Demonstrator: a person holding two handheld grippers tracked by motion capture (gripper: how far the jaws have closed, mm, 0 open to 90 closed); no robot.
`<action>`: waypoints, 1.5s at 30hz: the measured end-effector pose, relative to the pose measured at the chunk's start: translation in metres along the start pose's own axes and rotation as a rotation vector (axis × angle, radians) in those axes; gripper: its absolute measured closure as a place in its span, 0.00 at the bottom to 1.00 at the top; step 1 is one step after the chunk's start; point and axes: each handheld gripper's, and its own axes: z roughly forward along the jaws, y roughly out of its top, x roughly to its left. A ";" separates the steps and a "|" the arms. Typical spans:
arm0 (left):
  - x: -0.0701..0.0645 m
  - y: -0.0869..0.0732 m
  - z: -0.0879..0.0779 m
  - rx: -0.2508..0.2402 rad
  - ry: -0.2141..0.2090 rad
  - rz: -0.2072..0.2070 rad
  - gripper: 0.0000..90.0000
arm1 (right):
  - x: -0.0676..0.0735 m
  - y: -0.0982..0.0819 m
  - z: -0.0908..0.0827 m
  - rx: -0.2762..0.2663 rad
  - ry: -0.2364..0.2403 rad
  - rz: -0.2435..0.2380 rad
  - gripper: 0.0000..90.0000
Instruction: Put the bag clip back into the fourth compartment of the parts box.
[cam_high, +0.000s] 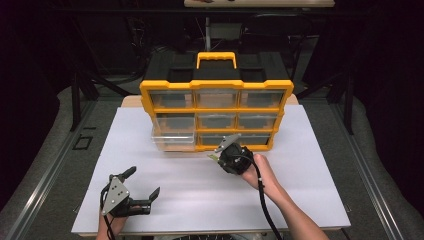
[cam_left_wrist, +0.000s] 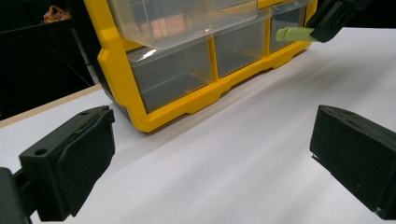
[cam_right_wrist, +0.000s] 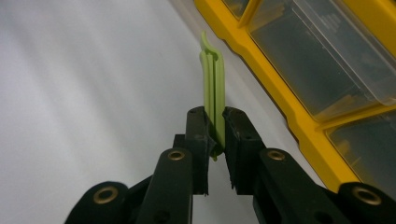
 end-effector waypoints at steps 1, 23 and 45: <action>0.000 0.000 0.000 0.001 0.000 -0.001 0.00 | -0.001 0.001 -0.001 -0.002 -0.001 -0.006 0.90; 0.000 0.000 0.001 0.003 0.003 -0.004 0.00 | -0.010 0.010 -0.018 -0.021 -0.008 0.000 0.90; 0.001 0.000 0.001 0.002 0.000 -0.004 0.00 | -0.021 0.025 -0.041 -0.039 -0.003 -0.015 0.90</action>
